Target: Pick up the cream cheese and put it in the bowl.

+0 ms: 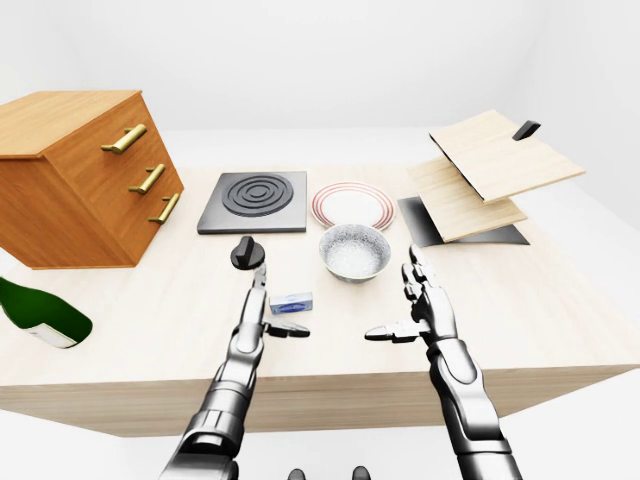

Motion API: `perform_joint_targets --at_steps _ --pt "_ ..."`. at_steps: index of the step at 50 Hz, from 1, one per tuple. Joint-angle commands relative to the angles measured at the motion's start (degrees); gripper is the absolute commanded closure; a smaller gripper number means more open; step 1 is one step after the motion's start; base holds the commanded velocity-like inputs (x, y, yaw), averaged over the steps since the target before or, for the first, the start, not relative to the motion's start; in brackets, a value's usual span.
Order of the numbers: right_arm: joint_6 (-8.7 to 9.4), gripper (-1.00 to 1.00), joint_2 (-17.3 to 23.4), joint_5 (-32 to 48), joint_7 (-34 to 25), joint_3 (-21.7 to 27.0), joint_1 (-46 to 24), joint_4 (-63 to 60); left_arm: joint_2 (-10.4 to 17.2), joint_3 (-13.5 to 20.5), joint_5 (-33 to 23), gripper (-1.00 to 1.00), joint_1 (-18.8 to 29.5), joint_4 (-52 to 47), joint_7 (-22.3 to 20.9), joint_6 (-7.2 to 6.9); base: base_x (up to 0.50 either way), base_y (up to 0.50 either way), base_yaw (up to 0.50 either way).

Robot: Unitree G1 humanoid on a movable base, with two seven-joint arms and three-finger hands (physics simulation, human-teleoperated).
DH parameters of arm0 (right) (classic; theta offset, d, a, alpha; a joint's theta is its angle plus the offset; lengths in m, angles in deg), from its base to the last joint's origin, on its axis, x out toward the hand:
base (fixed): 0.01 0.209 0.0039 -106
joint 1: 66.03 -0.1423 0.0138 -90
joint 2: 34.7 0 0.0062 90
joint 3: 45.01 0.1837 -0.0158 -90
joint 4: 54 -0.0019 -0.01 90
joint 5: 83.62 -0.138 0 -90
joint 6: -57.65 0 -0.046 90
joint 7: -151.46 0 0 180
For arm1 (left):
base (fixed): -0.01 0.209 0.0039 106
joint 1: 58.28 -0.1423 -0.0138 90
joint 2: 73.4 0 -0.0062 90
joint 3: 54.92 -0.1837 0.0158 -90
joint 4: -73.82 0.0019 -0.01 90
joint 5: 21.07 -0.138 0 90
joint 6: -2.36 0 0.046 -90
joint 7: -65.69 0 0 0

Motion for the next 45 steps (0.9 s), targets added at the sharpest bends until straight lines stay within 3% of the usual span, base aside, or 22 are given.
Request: perform_joint_targets --at_steps 1,4,5,6,34,45 --pt "-0.13 -1.00 0.01 -0.14 -0.44 -0.01 -0.03 0.07 -0.43 -0.45 -1.23 -1.00 1.26 4.20 1.41 0.00 0.00 0.00 0.00" --pt "0.05 -1.00 -0.01 -0.16 -0.40 0.00 -0.01 0.01 -0.45 -0.40 -1.11 -1.00 1.29 4.09 1.32 0.00 0.00 0.00 0.00" --pt "0.03 -1.00 -0.02 -0.21 -0.45 0.00 -0.01 0.01 -0.46 -0.39 -0.97 -0.64 1.12 3.83 1.20 0.00 0.00 0.00 0.00" --pt "0.13 -1.00 -0.02 -0.23 -0.43 0.01 0.00 -0.02 -0.53 -0.34 -0.36 1.00 1.03 3.95 0.36 0.00 0.00 0.00 0.00" --pt "1.23 -1.00 0.03 -0.73 -1.23 -0.09 0.09 -0.37 0.28 1.43 5.95 1.00 3.09 2.47 -1.21 0.00 0.00 0.00 0.00" --pt "1.28 -1.00 -0.08 -0.91 -1.02 -0.01 0.10 -0.39 0.26 1.85 8.49 1.00 2.92 -7.99 -1.02 0.00 0.00 0.00 0.00"
